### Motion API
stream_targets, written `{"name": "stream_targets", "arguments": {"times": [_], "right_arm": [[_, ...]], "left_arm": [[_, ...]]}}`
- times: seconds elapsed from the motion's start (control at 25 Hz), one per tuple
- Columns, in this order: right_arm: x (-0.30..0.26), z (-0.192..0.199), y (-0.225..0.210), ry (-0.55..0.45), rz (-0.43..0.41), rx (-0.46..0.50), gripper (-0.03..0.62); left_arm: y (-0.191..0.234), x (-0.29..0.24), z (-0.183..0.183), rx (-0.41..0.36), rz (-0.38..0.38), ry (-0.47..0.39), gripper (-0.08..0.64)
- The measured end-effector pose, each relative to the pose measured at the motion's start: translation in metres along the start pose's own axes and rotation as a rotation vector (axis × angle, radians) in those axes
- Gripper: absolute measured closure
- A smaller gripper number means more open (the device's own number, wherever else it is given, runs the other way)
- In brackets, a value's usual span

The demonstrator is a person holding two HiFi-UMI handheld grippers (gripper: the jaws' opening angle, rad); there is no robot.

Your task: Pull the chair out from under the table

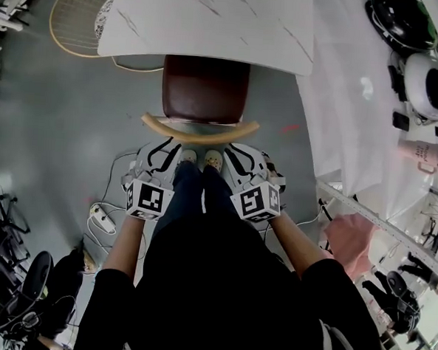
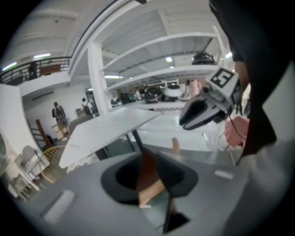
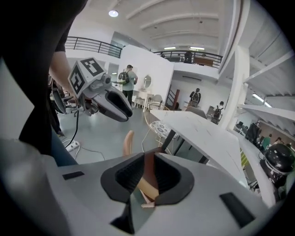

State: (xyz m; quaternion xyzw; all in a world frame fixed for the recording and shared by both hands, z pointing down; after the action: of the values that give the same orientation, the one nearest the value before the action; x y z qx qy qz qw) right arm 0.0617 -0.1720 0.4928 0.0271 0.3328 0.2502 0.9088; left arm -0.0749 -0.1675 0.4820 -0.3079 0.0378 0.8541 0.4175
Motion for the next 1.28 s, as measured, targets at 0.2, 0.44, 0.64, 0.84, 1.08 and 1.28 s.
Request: {"name": "stream_targets", "arguments": {"times": [0.2,0.44,0.64,0.84,1.08,1.28], "right_arm": [[-0.026,0.025,0.014,0.112,-0.067,0.055,0.565],[-0.052,0.065,0.023,0.277,-0.135,0.137,0.447],[-0.071,0.092,0.028,0.406,-0.163,0.269,0.416],[-0.091,0.110,0.033,0.514,-0.192,0.457,0.395],[-0.114,0.138,0.032,0.656,-0.229,0.749,0.390],[-0.129,0.154,0.029,0.741,-0.259,0.866,0.390]], "left_arm": [[-0.013,-0.024,0.040,-0.149,0.156,0.121,0.403],[-0.022,-0.053,0.083,-0.306,0.301,0.243,0.356],[-0.027,-0.072,0.115,-0.450,0.394,0.329,0.316],[-0.035,-0.090,0.139,-0.634,0.477,0.421,0.282],[-0.039,-0.110,0.167,-0.751,0.520,0.567,0.282],[-0.035,-0.120,0.181,-0.907,0.520,0.644,0.308]]}}
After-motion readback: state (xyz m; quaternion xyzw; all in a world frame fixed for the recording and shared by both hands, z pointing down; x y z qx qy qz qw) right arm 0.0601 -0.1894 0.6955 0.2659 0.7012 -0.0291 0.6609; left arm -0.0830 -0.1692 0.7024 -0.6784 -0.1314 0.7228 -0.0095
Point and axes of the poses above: the fingertips, and each gripper's own axes: x backward along the fingers, y to its left, z out of its underside, the point moved 2 cm from there along x, backward along the fingers, and after that the axes turned 2 degrees about -y, right-handed, at the moved point
